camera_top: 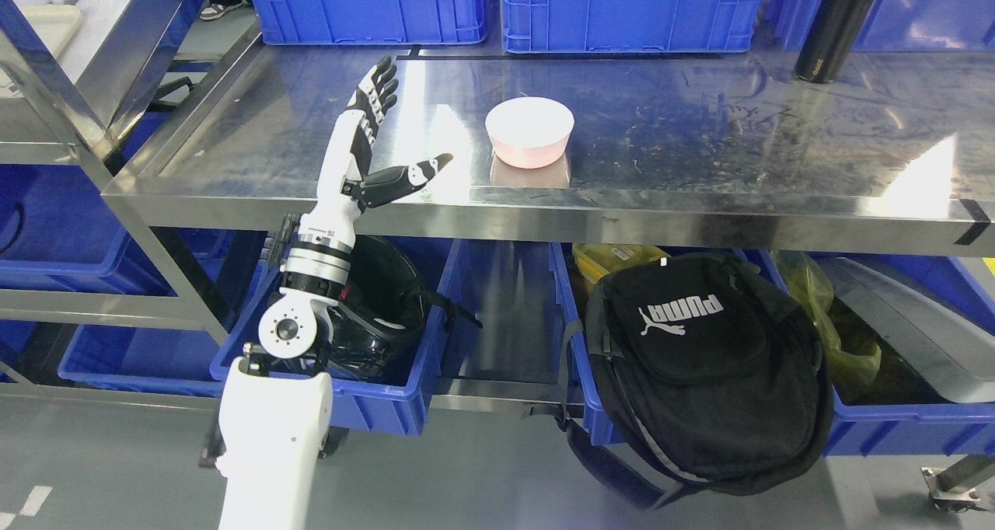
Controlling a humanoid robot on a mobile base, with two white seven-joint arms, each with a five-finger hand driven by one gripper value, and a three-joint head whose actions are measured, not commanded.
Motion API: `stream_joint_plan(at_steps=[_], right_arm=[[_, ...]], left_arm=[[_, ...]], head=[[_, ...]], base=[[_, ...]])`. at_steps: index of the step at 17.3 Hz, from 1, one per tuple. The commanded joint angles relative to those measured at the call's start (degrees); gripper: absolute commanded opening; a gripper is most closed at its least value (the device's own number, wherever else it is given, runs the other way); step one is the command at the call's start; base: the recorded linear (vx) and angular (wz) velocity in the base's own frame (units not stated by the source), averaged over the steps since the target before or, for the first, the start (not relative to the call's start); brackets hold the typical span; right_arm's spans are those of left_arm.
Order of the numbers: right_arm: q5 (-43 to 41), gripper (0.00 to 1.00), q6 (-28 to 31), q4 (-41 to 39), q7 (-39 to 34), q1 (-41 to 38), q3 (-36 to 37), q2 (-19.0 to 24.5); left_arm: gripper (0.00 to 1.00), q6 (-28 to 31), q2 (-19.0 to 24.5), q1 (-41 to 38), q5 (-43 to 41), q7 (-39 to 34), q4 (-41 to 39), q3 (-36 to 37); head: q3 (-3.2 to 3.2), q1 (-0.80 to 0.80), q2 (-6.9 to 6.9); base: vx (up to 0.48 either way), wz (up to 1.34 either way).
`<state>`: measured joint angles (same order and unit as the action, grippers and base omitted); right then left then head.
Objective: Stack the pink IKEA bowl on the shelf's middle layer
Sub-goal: 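Swing the left hand forward along the shelf toward the pink bowl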
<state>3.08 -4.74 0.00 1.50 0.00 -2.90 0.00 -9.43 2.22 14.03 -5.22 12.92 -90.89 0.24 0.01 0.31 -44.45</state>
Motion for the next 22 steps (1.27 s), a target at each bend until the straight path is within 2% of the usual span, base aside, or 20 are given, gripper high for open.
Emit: stream_joint_plan(at_steps=[1, 3, 6, 8, 10, 12, 15, 17, 19, 22], right_arm=[[0.00, 1.00, -0.01, -1.00, 0.00, -1.32, 0.00, -1.00], [0.00, 1.00, -0.01, -1.00, 0.00, -1.32, 0.00, -1.00], [0.00, 1.00, -0.01, -1.00, 0.00, -1.32, 0.00, -1.00], [0.00, 1.00, -0.01, -1.00, 0.00, -1.32, 0.00, -1.00], [0.00, 1.00, -0.01, -1.00, 0.00, -1.32, 0.00, -1.00], [0.00, 1.00, -0.01, -1.00, 0.00, -1.32, 0.00, -1.00], [0.00, 1.00, -0.01, -1.00, 0.00, -1.32, 0.00, -1.00], [0.00, 1.00, -0.01, -1.00, 0.00, -1.32, 0.00, -1.00], [0.00, 1.00, -0.01, -1.00, 0.00, -1.32, 0.00, -1.00], [0.00, 1.00, -0.01, -1.00, 0.00, -1.32, 0.00, -1.00]], left_arm=[[1.00, 0.55, 10.95, 8.02, -21.44, 15.76, 0.45, 0.47], [1.00, 0.73, 12.54, 10.13, -29.80, 22.21, 0.10, 0.64], [1.00, 0.73, 13.43, 15.84, -40.81, 23.81, 0.18, 6.24], [1.00, 0.73, 12.55, 18.30, -42.59, 26.53, 0.27, 8.19], [1.00, 0.55, 9.23, 20.07, -44.25, 33.45, 0.71, 9.33], [1.00, 0.03, 6.84, 20.95, -46.01, 36.90, 2.37, 9.86], [1.00, -0.15, 6.40, 23.85, -52.34, 36.91, 7.28, 14.61], [0.98, -1.03, 5.43, 25.86, -52.78, 36.65, 9.58, 15.31], [0.91, -1.12, 4.64, 26.66, -52.87, 36.65, 12.21, 16.11], [0.87, -1.30, 1.13, 27.02, -52.87, 36.21, 17.30, 16.20]], head=[[0.00, 0.00, 0.00], [0.00, 0.00, 0.00], [0.00, 0.00, 0.00], [0.00, 0.00, 0.00], [0.00, 0.00, 0.00], [0.00, 0.00, 0.00], [0.00, 0.00, 0.00], [0.00, 0.00, 0.00], [0.00, 0.00, 0.01], [0.00, 0.00, 0.01]], base=[[0.000, 0.00], [0.000, 0.00], [0.000, 0.00], [0.000, 0.00], [-0.001, 0.01], [0.000, 0.00], [0.000, 0.00], [0.000, 0.00], [0.000, 0.00], [0.000, 0.00]])
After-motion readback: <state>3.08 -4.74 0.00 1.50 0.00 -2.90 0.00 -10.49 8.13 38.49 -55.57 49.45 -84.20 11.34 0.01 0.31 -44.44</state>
